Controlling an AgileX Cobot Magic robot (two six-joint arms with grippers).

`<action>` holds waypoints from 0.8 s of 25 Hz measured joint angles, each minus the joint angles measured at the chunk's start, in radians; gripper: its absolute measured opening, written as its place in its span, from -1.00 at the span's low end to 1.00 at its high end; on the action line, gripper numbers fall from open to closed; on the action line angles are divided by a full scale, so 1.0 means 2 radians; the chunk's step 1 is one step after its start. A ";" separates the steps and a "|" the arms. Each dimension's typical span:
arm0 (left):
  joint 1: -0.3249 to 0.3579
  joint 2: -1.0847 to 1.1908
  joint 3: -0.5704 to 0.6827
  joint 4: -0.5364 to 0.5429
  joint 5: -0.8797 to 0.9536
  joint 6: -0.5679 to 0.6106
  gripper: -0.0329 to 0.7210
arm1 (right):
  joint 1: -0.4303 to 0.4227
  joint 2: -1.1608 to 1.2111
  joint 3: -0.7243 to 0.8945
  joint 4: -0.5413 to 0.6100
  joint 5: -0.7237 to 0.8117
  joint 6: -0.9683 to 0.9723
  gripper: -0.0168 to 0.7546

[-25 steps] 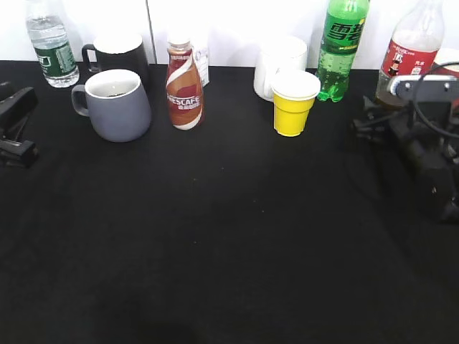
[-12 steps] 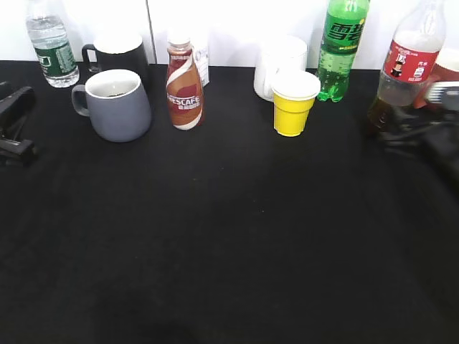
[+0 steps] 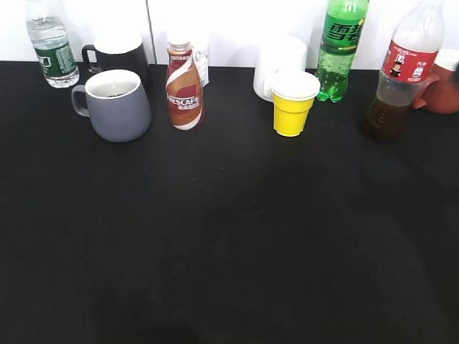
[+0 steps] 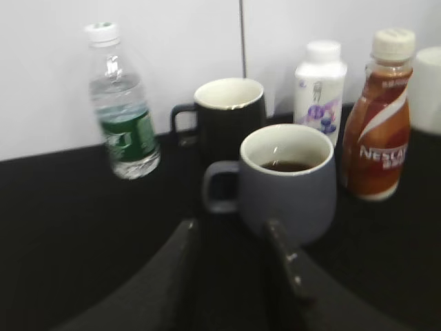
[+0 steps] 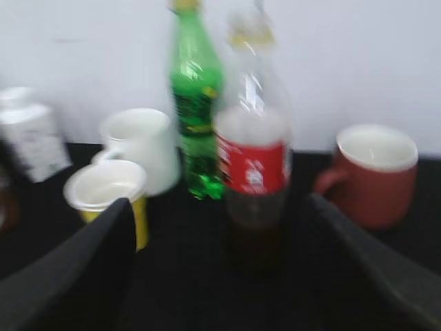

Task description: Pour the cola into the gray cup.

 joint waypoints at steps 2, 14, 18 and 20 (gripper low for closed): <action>0.000 -0.093 -0.021 0.015 0.139 0.000 -0.39 | 0.000 -0.119 -0.043 -0.026 0.139 -0.019 0.50; 0.000 -0.253 -0.126 0.042 0.445 0.000 -0.39 | 0.000 -0.479 -0.132 -0.115 0.659 0.019 0.49; 0.000 -0.253 -0.065 0.016 0.447 0.000 -0.39 | 0.000 -0.479 -0.119 -0.118 0.689 0.022 0.49; 0.000 -0.253 -0.040 0.007 0.448 0.000 -0.39 | 0.000 -0.479 -0.087 -0.108 0.690 0.026 0.48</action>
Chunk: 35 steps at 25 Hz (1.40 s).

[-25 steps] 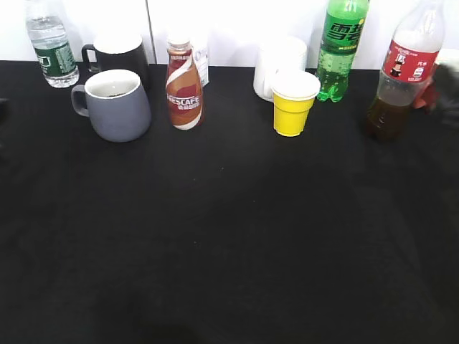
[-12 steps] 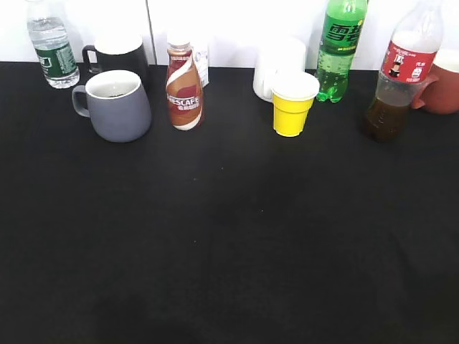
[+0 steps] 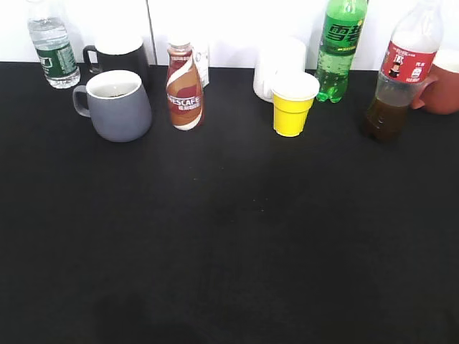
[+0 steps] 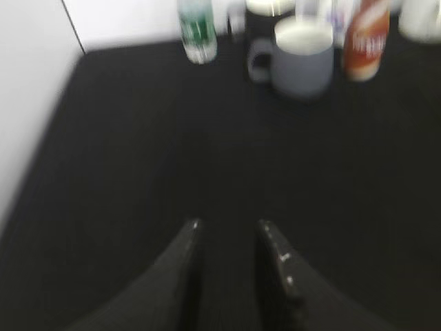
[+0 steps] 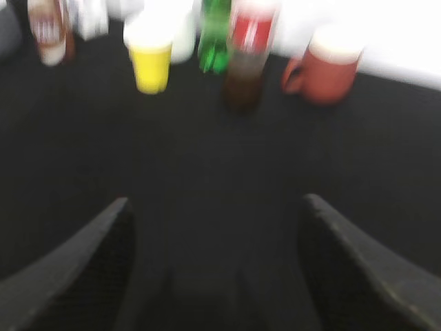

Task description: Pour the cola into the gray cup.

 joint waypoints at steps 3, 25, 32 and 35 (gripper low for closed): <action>0.000 0.000 0.025 -0.027 -0.027 0.002 -0.39 | 0.000 0.000 0.011 0.005 0.009 0.003 0.48; 0.000 0.000 0.025 -0.028 -0.031 0.003 -0.39 | -0.117 -0.001 0.019 0.019 0.018 0.005 0.48; 0.000 0.000 0.025 -0.028 -0.031 0.003 -0.39 | -0.117 -0.001 0.019 0.020 0.018 0.005 0.48; 0.000 0.000 0.025 -0.028 -0.031 0.003 -0.39 | -0.117 -0.001 0.019 0.020 0.018 0.005 0.48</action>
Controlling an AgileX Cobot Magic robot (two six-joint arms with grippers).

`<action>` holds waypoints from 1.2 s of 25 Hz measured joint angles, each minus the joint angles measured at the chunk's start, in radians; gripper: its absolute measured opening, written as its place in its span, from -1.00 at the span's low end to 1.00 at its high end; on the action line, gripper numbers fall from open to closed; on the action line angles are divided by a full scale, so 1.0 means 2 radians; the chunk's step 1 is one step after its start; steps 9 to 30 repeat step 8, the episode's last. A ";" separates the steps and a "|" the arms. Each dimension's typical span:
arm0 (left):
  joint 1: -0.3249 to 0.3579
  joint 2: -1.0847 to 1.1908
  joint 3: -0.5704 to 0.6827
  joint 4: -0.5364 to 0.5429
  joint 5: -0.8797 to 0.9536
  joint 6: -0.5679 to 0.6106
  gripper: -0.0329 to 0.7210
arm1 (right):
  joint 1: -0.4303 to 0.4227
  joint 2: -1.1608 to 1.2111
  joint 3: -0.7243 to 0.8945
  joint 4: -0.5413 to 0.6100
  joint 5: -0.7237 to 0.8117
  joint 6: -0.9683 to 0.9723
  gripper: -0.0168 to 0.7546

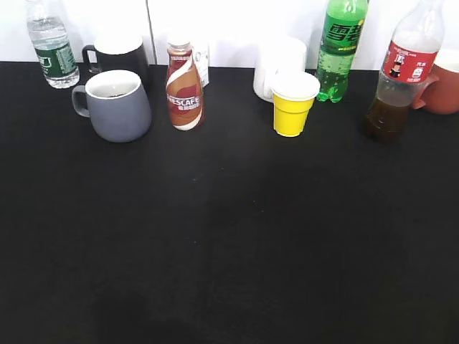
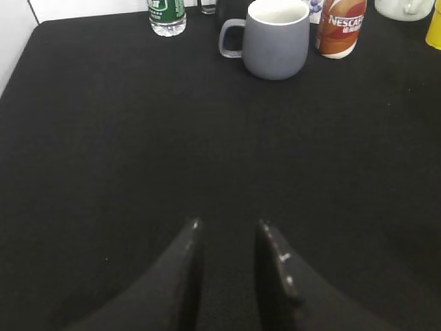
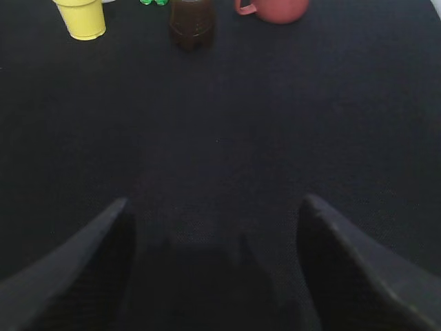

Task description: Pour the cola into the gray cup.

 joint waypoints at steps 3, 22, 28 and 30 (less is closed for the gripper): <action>0.000 0.000 0.000 0.000 0.000 0.000 -0.39 | 0.000 0.000 0.000 0.000 0.000 0.000 0.48; 0.000 0.000 0.000 0.000 0.000 0.000 -0.39 | 0.000 0.000 0.000 0.000 0.000 0.000 0.48; 0.000 0.000 0.000 0.000 0.000 0.000 -0.39 | 0.000 0.000 0.000 0.000 0.000 0.000 0.48; 0.000 0.000 0.000 0.000 0.000 0.000 -0.39 | 0.000 0.000 0.000 0.000 0.000 0.000 0.48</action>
